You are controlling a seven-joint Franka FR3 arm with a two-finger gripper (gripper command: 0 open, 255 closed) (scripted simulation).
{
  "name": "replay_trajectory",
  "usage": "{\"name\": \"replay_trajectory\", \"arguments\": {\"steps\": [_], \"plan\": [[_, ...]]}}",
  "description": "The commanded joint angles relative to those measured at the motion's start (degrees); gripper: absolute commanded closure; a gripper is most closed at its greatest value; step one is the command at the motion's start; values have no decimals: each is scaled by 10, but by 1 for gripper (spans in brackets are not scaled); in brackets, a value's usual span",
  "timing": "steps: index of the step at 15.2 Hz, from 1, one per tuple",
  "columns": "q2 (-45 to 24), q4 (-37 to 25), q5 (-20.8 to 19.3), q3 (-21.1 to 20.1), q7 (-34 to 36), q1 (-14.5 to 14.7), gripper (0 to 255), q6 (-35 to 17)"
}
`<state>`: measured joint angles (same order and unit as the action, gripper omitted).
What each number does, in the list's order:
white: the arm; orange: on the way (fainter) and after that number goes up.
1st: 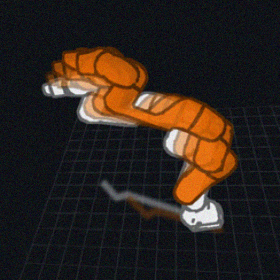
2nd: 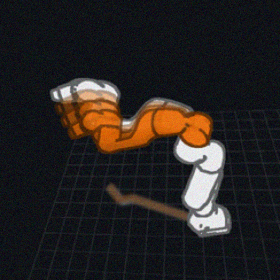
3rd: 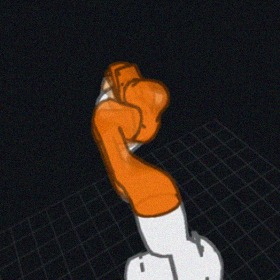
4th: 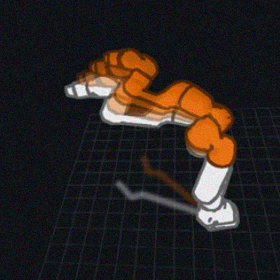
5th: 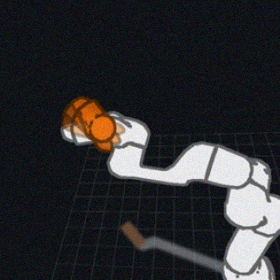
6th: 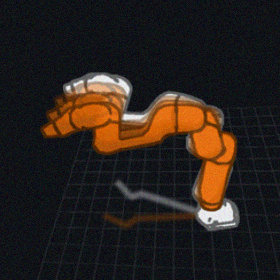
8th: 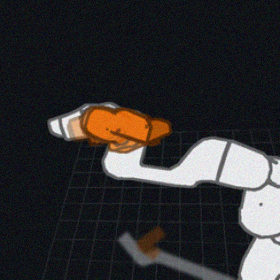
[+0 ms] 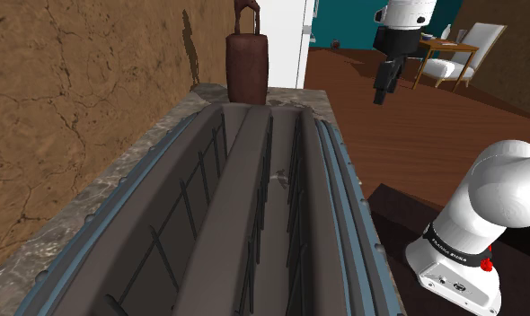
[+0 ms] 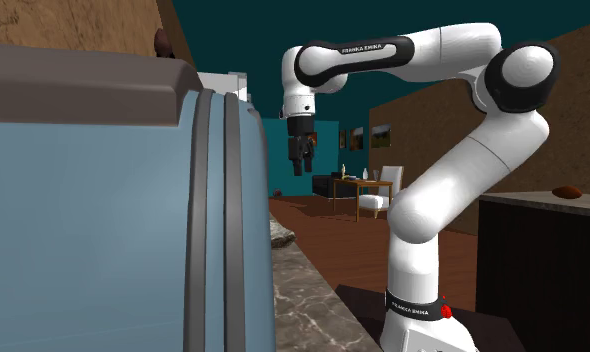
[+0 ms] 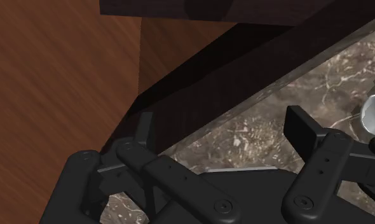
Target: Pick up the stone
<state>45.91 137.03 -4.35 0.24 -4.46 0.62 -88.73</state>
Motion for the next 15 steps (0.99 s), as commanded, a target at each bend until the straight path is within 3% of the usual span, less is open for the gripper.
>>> {"name": "replay_trajectory", "arguments": {"steps": [1,8,15], "plan": [[0,0,0,0,0,0,0,0],[-8,26,50,-103,99,35,0,-52],[-58,18,84,-210,200,60,0,-112]]}}
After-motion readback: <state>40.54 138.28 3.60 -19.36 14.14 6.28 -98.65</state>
